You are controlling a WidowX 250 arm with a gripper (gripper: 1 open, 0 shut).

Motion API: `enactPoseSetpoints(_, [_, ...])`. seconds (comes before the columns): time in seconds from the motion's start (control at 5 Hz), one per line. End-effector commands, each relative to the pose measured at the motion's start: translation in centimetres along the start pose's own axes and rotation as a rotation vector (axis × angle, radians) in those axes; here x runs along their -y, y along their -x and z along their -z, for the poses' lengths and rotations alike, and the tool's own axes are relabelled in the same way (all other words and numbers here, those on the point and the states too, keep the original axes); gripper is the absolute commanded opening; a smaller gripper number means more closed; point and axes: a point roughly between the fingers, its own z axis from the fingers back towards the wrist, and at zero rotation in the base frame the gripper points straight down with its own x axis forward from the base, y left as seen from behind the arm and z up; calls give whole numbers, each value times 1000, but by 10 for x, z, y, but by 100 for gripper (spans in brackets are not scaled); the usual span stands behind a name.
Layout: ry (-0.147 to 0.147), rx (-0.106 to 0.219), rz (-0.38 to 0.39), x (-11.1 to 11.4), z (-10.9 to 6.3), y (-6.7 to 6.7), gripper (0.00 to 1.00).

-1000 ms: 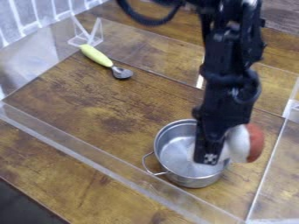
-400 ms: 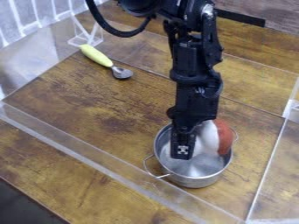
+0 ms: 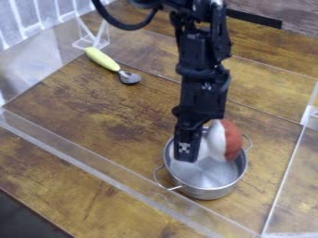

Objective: Put the mushroom in the silver pot

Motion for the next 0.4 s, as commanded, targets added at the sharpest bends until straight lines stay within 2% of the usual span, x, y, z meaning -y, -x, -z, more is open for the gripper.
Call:
enactPoseSetpoints(0.0, [-71, 27, 34, -14, -28, 5, 0])
enactPoseSetpoints(0.2, [-67, 13, 72, -20, -27, 9, 0])
